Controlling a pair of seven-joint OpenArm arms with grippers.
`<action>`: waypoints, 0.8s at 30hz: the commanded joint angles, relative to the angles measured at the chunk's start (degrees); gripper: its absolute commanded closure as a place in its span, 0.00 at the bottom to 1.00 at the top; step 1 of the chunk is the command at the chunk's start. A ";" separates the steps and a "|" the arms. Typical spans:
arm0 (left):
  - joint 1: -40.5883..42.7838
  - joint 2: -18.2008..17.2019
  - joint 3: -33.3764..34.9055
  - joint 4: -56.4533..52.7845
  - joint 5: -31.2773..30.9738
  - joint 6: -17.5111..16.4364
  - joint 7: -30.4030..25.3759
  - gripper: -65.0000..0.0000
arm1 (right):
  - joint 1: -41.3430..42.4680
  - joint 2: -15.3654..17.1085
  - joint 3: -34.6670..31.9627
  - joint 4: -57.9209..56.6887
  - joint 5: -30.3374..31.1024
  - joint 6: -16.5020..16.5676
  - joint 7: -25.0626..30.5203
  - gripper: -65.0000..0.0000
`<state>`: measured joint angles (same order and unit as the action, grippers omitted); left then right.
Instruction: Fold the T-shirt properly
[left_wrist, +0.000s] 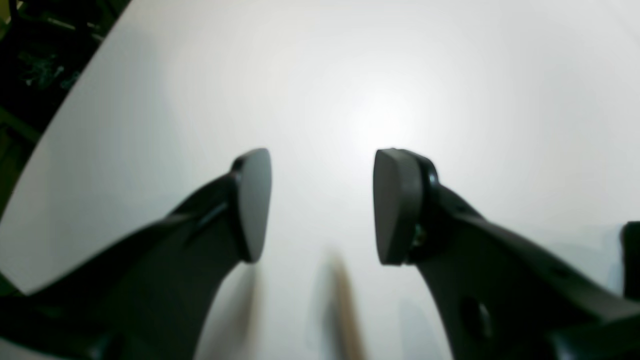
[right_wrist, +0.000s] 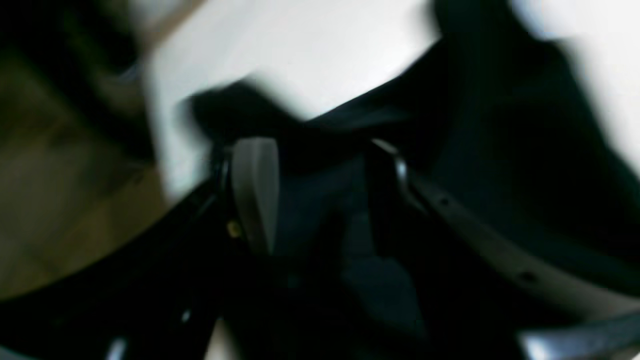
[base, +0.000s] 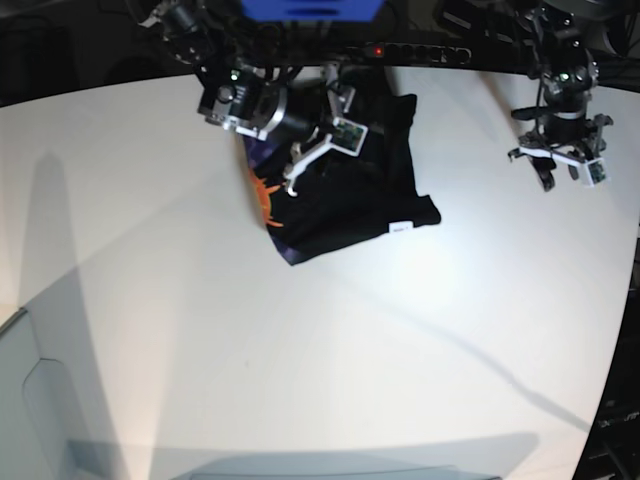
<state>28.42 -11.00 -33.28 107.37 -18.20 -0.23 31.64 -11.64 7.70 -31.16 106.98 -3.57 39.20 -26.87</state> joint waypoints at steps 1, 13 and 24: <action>1.07 -0.56 -0.26 1.16 0.22 -0.17 -1.00 0.51 | 0.69 -0.54 1.31 1.11 1.16 0.80 1.25 0.55; 2.39 1.11 -0.17 1.24 0.13 -0.17 -1.00 0.51 | -0.54 -2.21 0.70 -5.84 0.98 0.80 1.25 0.55; 4.15 0.50 -0.44 1.68 -8.31 -0.17 -1.00 0.51 | 2.98 1.48 -14.07 -12.25 0.80 0.80 1.25 0.55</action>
<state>32.67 -9.85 -33.32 107.68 -26.20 -0.23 32.12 -8.99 9.47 -45.23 93.76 -3.68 39.20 -26.76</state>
